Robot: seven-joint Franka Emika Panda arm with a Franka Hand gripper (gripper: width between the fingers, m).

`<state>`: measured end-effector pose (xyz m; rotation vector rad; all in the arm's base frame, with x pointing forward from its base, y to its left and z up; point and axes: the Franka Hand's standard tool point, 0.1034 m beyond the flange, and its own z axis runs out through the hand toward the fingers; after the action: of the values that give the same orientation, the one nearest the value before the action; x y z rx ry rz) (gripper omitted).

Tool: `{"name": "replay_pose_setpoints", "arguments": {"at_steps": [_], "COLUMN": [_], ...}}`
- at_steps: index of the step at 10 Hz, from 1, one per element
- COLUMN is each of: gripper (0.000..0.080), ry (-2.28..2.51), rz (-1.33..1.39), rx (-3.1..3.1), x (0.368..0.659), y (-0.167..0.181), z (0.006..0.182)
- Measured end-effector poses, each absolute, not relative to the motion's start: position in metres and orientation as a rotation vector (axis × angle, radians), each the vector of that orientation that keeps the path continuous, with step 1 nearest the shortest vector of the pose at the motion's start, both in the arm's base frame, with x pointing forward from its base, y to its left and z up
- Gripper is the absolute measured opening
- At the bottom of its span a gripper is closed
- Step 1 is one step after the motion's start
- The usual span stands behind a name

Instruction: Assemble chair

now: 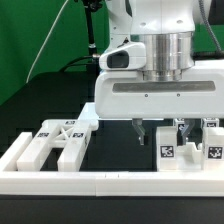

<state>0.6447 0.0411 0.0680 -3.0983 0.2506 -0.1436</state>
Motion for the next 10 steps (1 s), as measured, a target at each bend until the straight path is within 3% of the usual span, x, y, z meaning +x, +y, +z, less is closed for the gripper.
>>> {"name": "replay_pose_setpoints", "arguments": {"at_steps": [1,4,10], "gripper": [0.0287,0.0288,0.0288], "ry": [0.410,0.741,2.006], "rz": [-0.140,-0.133,-0.035], "rx": [-3.076,-3.004,-2.317], "x": [0.645,0.644,0.647], "y": [0.041,0.043,0.052], "z": [0.068,0.068,0.067]}}
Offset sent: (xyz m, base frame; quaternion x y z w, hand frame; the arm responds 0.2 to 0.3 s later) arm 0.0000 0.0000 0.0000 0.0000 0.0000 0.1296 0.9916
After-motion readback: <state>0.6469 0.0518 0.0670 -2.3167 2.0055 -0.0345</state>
